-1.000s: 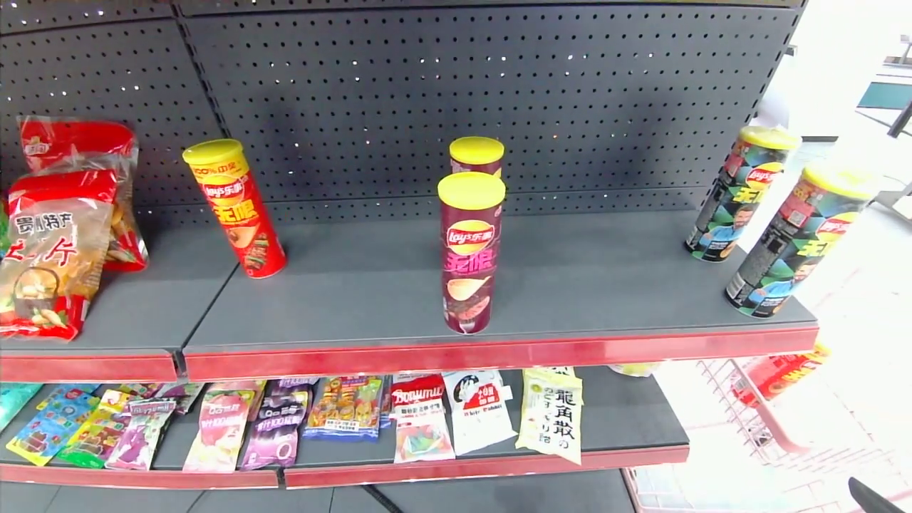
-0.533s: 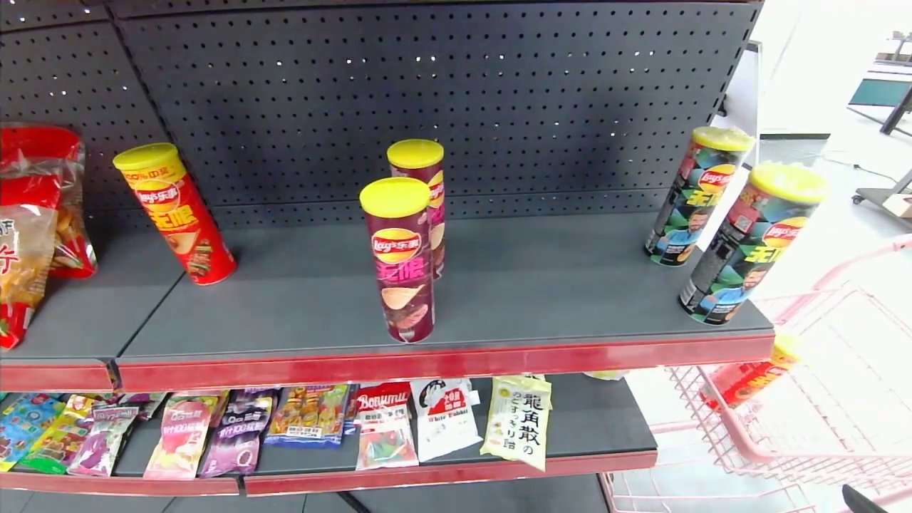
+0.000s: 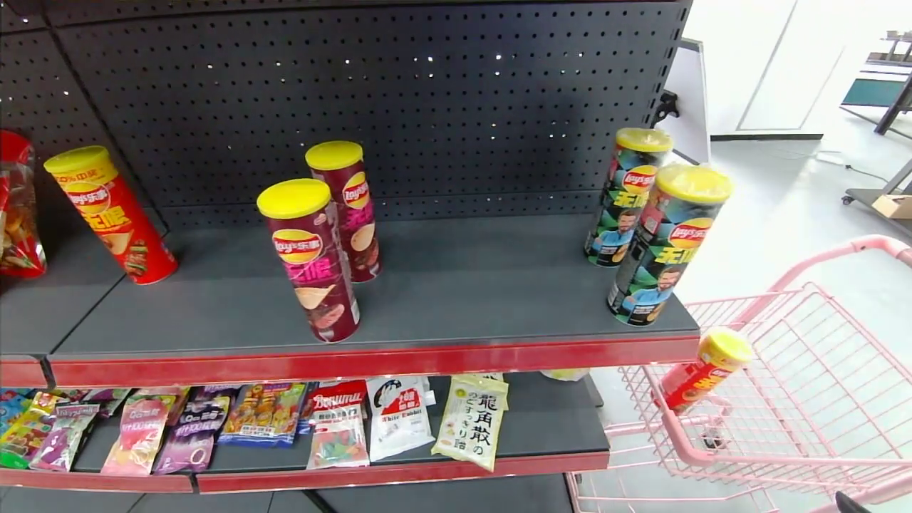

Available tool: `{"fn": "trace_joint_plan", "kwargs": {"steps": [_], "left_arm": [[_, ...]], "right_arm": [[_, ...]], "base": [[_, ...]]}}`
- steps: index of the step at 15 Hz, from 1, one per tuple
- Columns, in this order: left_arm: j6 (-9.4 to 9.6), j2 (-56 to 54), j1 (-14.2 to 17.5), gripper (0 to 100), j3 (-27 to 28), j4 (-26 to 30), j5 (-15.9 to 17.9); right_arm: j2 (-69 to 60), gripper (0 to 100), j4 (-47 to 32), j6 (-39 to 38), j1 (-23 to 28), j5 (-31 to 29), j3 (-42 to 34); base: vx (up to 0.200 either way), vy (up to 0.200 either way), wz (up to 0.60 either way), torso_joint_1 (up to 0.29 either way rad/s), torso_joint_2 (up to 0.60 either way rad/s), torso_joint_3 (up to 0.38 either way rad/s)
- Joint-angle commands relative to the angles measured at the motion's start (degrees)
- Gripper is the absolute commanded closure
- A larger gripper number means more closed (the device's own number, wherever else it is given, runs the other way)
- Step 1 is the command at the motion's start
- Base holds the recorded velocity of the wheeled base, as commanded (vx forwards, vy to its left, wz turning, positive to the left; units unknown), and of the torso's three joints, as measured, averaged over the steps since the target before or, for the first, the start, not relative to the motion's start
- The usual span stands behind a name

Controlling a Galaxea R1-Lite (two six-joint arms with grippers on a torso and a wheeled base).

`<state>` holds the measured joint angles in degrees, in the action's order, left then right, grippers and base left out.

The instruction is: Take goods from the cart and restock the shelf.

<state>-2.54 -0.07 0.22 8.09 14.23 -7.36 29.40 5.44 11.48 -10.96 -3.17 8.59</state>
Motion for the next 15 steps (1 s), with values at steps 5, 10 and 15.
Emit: {"fn": "trace_joint_plan", "kwargs": {"steps": [5, 10, 15], "left_arm": [[0.16, 0.07, 0.04, 0, -0.01, 0.01, 0.16], [0.34, 0.07, 0.04, 0, -0.01, 0.01, 0.16], [0.25, 0.07, 0.04, 0, -0.01, 0.01, 0.07]], "right_arm": [[-0.22, 0, 0.01, 0.03, -0.03, 0.01, -0.86], [-0.31, 0, 0.01, 0.03, -0.03, -0.08, -1.12], [-0.49, 0, 0.1, -0.06, 0.06, 0.01, -1.21]], "base": [[0.0, -0.04, -0.12, 0.001, 0.0, 0.0], [0.0, 0.0, -0.6, 0.001, 0.0, 0.002], [0.0, 0.0, -0.36, -0.003, 0.0, 0.002]]}}
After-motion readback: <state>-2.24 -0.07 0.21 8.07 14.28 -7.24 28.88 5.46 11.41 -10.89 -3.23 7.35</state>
